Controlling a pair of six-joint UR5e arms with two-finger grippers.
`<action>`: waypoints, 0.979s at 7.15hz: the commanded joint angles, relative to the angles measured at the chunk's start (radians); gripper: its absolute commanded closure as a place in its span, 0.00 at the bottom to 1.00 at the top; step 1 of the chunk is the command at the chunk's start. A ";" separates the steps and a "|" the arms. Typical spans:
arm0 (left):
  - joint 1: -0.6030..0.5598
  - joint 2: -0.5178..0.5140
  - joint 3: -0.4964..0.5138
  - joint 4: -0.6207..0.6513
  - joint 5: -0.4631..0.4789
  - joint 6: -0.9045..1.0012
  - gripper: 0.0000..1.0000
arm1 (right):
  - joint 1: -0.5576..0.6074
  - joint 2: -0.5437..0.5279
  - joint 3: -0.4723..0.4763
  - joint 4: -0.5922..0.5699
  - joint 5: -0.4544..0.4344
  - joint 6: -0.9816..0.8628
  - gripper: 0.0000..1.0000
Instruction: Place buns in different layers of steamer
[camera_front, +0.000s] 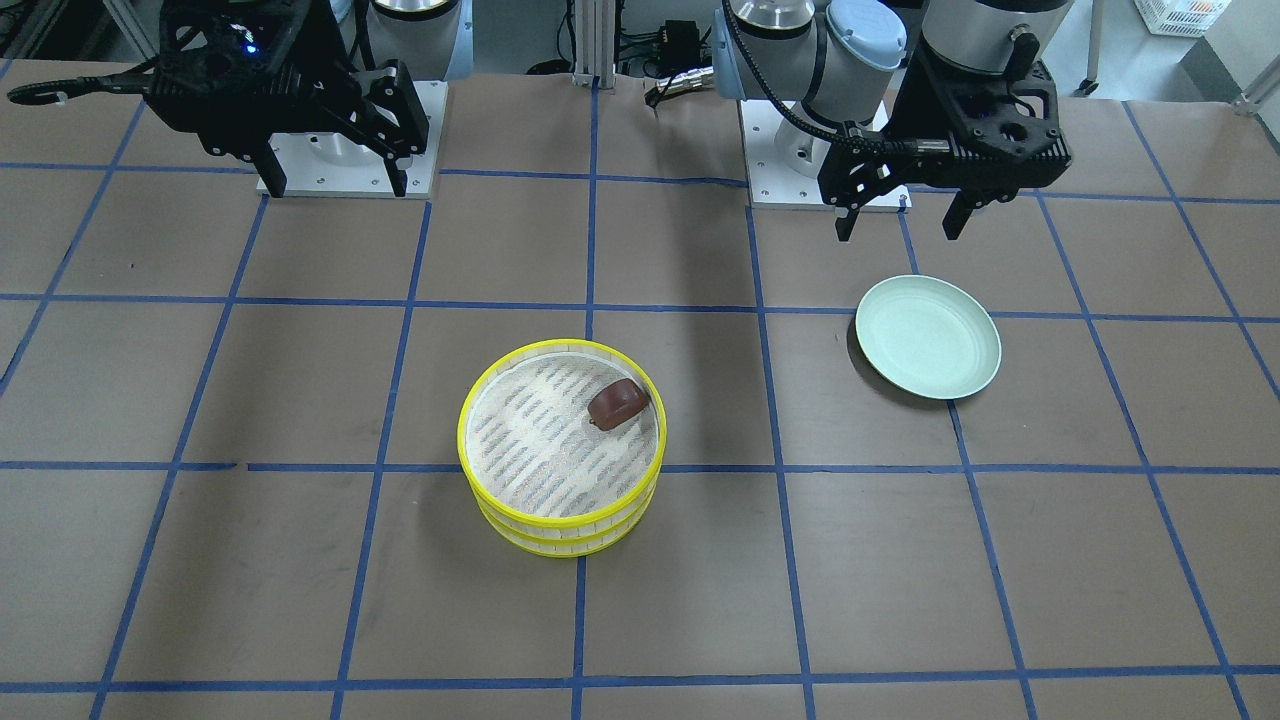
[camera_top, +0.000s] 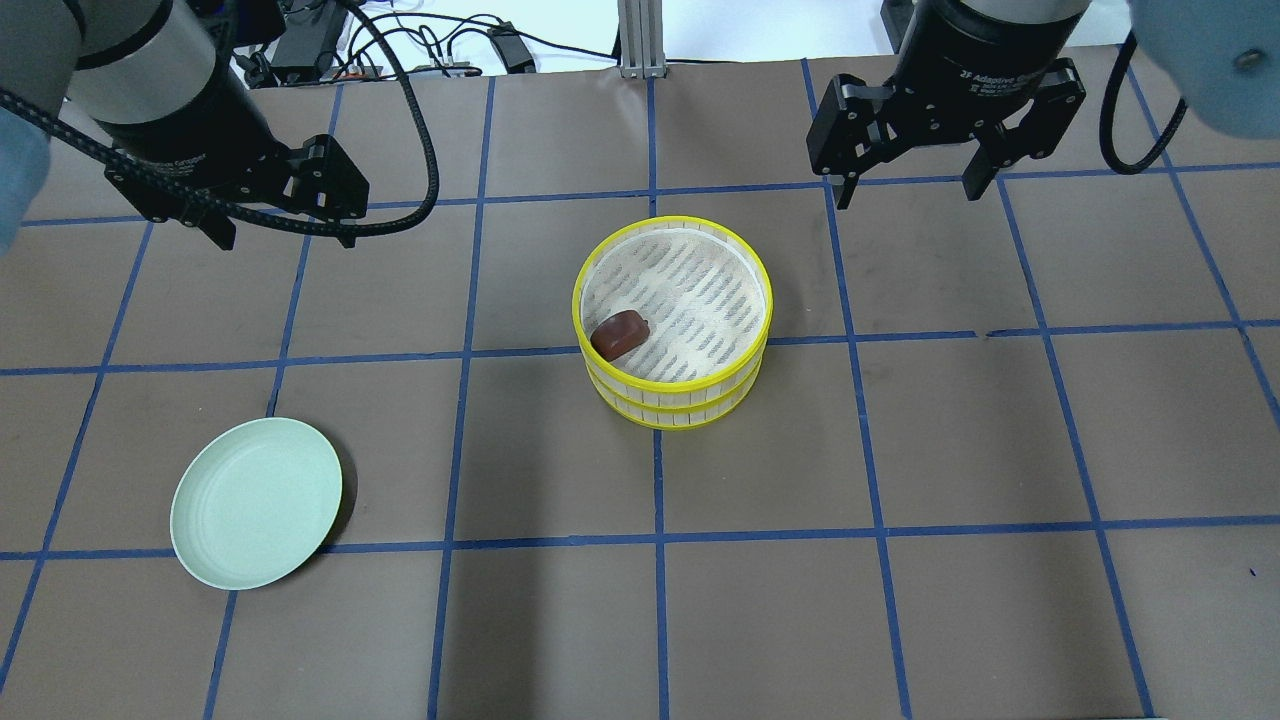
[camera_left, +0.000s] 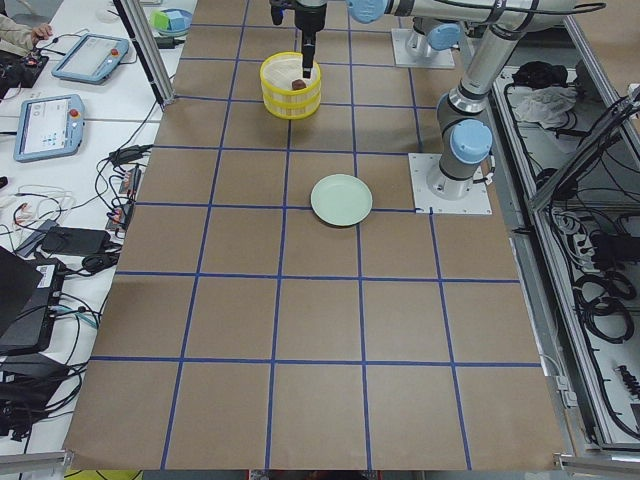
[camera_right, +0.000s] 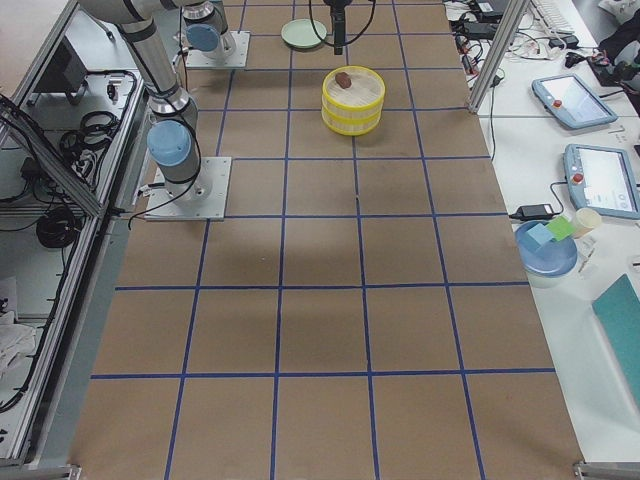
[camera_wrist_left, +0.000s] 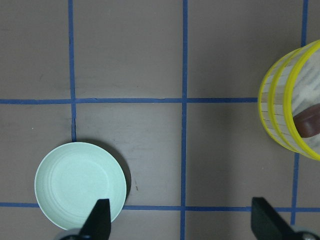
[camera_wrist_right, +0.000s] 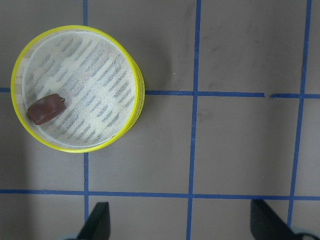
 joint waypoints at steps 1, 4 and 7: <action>-0.003 -0.002 -0.005 -0.001 -0.021 -0.002 0.00 | 0.000 0.000 0.000 -0.001 0.001 -0.001 0.00; -0.001 -0.002 -0.017 -0.001 -0.013 0.003 0.00 | 0.000 0.000 0.000 0.001 0.001 -0.001 0.00; -0.003 -0.002 -0.026 -0.002 -0.009 0.003 0.00 | 0.002 -0.002 0.000 0.002 0.001 -0.001 0.00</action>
